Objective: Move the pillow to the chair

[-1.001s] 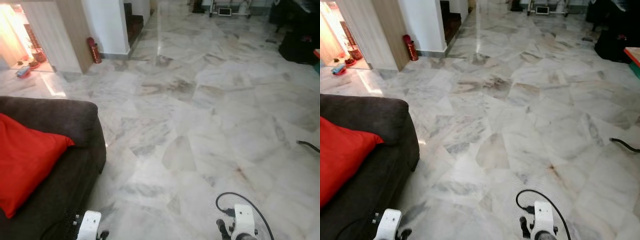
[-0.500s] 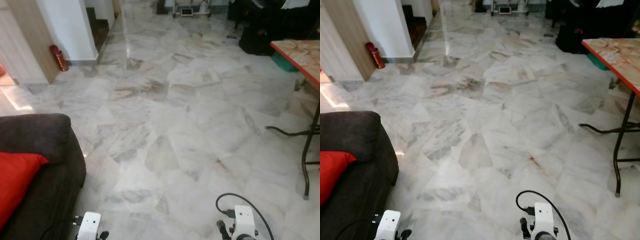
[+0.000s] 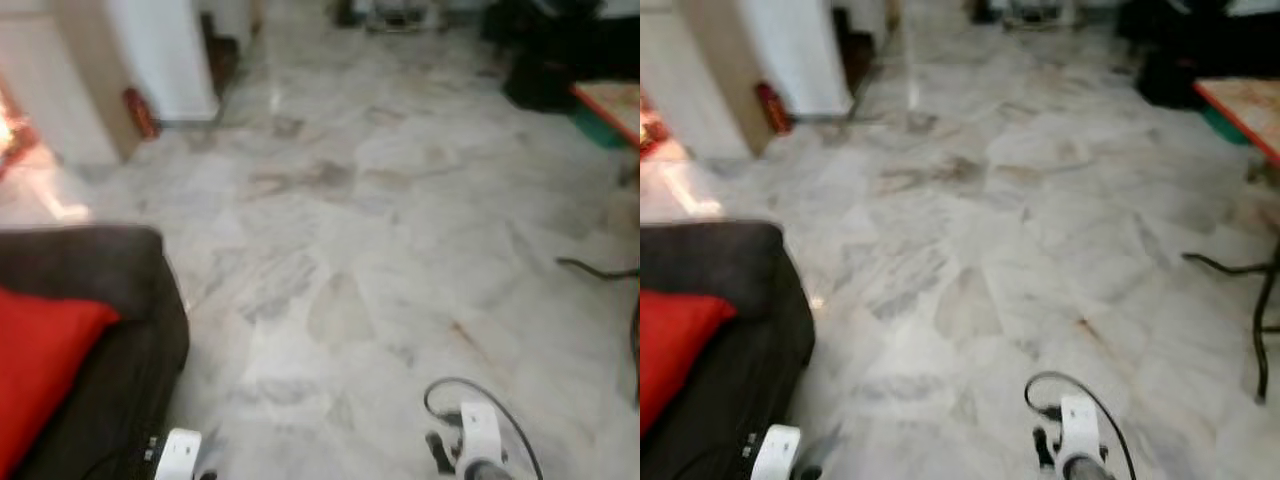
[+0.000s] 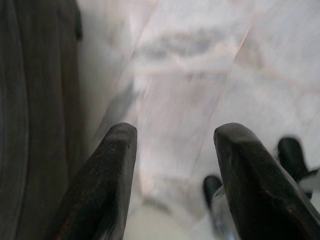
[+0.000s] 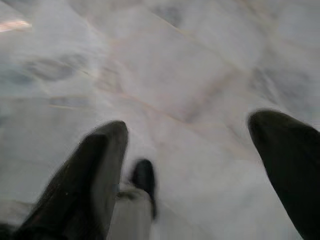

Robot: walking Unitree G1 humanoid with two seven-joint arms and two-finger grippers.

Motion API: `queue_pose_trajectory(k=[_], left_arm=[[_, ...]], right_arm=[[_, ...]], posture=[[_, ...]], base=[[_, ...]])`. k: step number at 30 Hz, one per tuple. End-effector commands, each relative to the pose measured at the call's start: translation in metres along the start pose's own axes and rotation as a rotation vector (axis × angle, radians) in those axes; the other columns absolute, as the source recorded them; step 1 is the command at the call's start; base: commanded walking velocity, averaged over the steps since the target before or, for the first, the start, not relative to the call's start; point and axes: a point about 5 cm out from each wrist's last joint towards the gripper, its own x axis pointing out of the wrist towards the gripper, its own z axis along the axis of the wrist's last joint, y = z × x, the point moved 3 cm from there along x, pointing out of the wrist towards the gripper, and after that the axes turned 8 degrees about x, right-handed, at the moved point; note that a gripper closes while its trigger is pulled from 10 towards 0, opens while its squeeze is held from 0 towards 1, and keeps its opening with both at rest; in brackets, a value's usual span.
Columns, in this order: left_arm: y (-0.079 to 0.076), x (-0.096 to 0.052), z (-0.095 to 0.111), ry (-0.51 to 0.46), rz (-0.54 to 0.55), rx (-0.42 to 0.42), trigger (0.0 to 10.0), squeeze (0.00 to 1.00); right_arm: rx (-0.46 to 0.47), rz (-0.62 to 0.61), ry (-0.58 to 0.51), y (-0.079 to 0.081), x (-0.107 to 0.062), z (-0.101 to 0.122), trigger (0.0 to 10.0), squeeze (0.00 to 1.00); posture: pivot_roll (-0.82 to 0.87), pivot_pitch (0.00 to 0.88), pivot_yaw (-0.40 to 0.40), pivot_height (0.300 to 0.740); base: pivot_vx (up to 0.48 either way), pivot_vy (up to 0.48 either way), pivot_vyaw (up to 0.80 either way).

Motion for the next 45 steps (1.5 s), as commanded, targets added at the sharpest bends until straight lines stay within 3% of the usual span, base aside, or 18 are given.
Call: queue_pose_trajectory(k=[1, 40, 45], left_arm=[[0.0028, -0.0059, -0.0190, 0.059, 0.002, 0.005, 10.0, 0.00], [0.0007, -0.0073, -0.0248, 0.084, -0.005, -0.008, 10.0, 0.00], [0.0011, -0.0080, -0.0279, 0.097, 0.009, -0.068, 10.0, 0.00]], right_arm=[[0.007, 0.019, -0.003, 0.0081, 0.0012, 0.0012, 10.0, 0.00], [0.009, 0.018, -0.004, 0.0084, 0.0015, 0.0024, 10.0, 0.00], [0.007, 0.023, -0.006, 0.0090, 0.0018, 0.0035, 10.0, 0.00]], posture=[[0.05, 0.036, 0.032, 0.740], [0.04, 0.017, 0.031, 0.740], [0.04, 0.021, 0.032, 0.740]], base=[[0.247, 0.000, 0.00], [0.263, 0.000, 0.00], [0.272, 0.000, 0.00]])
